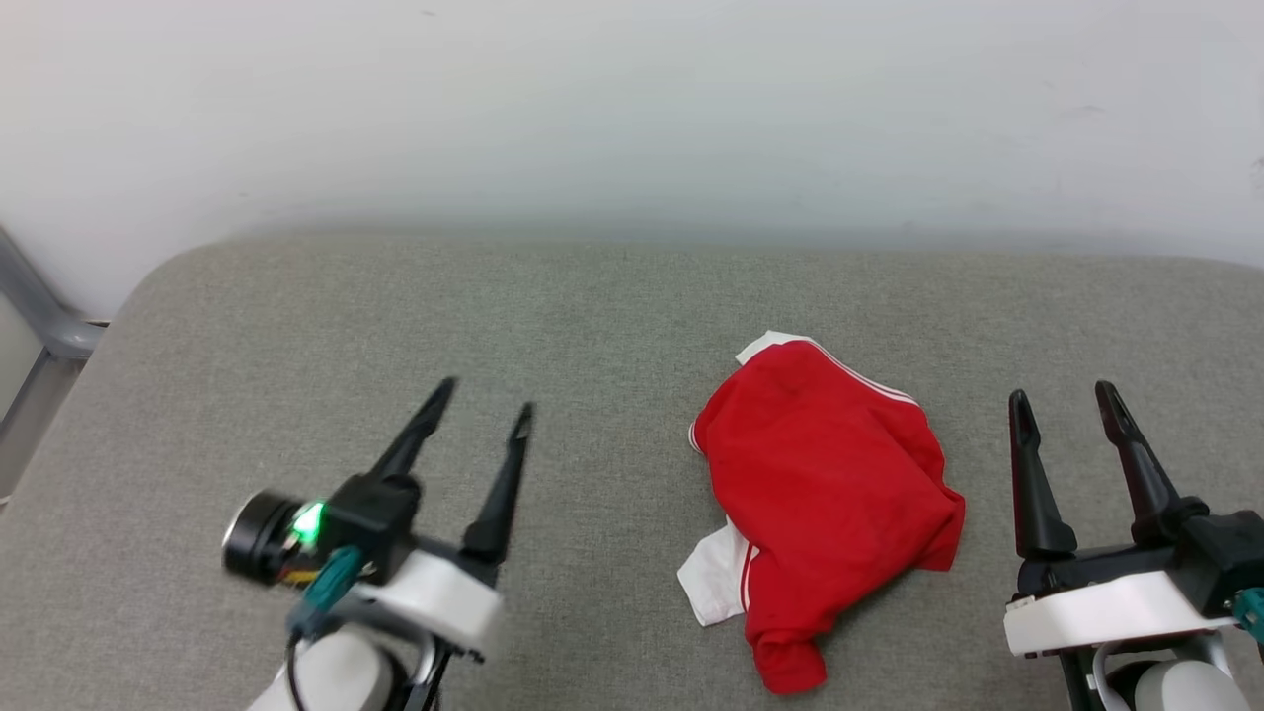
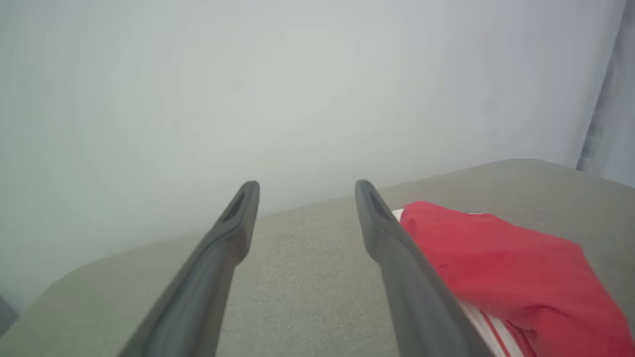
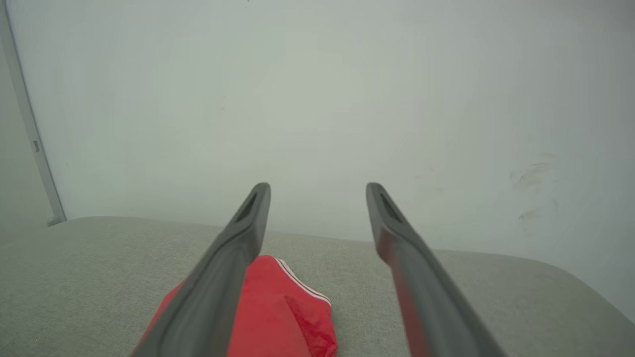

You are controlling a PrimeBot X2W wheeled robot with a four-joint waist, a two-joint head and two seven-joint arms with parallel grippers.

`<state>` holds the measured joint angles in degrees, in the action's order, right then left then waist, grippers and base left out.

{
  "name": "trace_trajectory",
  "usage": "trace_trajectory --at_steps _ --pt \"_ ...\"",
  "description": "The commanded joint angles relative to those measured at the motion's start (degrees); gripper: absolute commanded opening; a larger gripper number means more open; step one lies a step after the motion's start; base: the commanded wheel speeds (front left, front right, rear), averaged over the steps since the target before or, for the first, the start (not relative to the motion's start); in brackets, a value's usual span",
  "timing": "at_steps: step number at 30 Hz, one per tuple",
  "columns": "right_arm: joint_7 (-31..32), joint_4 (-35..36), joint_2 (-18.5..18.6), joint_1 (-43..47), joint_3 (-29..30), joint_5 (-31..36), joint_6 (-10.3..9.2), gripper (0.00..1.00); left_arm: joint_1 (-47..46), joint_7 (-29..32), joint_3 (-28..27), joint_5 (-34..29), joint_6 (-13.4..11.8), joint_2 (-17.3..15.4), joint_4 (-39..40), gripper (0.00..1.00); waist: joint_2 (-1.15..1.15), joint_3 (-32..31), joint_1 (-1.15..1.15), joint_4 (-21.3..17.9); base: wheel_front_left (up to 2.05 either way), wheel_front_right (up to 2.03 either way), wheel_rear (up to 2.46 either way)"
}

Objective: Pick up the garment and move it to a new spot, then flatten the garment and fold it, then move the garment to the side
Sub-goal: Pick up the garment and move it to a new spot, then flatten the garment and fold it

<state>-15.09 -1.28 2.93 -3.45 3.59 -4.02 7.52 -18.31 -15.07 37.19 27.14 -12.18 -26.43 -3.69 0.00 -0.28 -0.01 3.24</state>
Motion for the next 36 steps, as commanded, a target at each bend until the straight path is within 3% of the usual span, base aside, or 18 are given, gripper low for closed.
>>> trace_trajectory --at_steps 1,4,7,15,21,25,32,36 --pt "-0.12 0.33 -0.10 0.89 -0.29 -0.27 -0.06 1.00 3.87 -0.15 -2.89 -0.43 -1.81 0.90 1.35 1.00 0.00 -0.03 0.01 -0.03 0.00 0.00 0.00" --pt "-0.12 0.61 -0.09 1.74 -1.25 -0.34 -0.06 1.00 9.65 -0.15 -7.61 -1.41 -3.46 2.80 3.36 1.00 0.00 0.08 0.01 -0.24 0.00 0.00 0.00" --pt "-0.12 1.16 -0.10 2.47 -2.02 -0.12 -0.06 1.00 14.53 -0.15 -11.42 -2.82 -3.56 5.34 4.51 1.00 0.00 0.22 0.01 -0.35 0.00 0.00 0.00" --pt "-0.12 1.83 -0.10 2.87 -2.36 0.65 -0.06 1.00 18.82 -0.15 -16.59 -5.94 2.83 10.16 2.97 1.00 0.00 0.93 0.01 -0.81 0.00 0.00 0.00" --pt "-0.12 2.08 -0.09 1.68 -2.92 1.41 -0.06 1.00 16.77 0.91 -15.90 -6.55 6.32 10.41 1.06 1.00 0.00 2.48 0.01 -1.51 0.00 0.00 0.00" --pt "-0.12 2.44 -0.09 1.41 -2.57 2.06 -0.06 1.00 13.43 11.97 -12.16 -5.25 9.44 9.60 1.40 1.00 0.00 4.38 0.01 -1.82 0.00 0.00 0.00" --pt "-0.12 2.77 -0.10 0.68 -3.25 2.88 -0.06 1.00 6.89 38.76 -6.13 -2.23 12.56 7.93 5.55 1.00 0.00 7.73 0.01 -2.84 0.00 0.00 0.00" --pt "-0.12 3.13 -0.10 -0.43 -3.82 3.06 -0.06 1.00 3.25 46.17 -4.60 -2.16 12.56 7.92 7.25 1.00 0.00 9.89 0.01 -3.82 0.00 0.00 0.00"
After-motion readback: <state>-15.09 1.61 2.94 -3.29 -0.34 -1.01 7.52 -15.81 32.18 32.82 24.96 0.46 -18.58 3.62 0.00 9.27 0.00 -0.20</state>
